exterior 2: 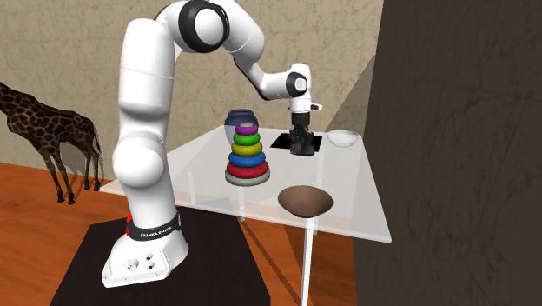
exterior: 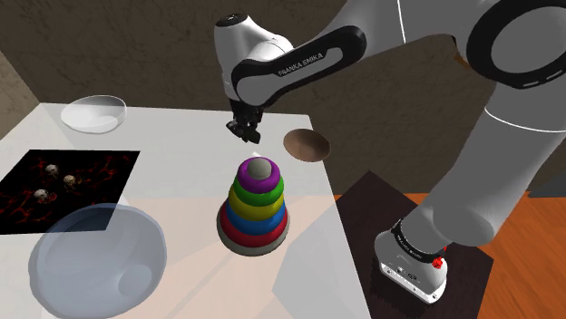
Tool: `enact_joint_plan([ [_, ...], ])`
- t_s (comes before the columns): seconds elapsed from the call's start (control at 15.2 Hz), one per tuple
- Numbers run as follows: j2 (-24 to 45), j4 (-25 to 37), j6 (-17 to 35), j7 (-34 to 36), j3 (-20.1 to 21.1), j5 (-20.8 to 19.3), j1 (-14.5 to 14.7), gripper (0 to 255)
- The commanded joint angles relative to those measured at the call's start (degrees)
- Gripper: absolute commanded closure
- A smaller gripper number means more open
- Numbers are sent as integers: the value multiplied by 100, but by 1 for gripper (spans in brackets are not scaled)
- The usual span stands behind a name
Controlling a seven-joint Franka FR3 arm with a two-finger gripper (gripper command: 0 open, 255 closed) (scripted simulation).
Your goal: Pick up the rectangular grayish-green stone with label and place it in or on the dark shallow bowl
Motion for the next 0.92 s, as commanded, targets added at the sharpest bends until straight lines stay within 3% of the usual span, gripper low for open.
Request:
enact_joint_plan([
  [0.0, -343, -469, 186, -243, -59, 89, -183, 255],
  [0.86, -2000, -2611, 984, -1939, -807, 397, -1056, 255],
])
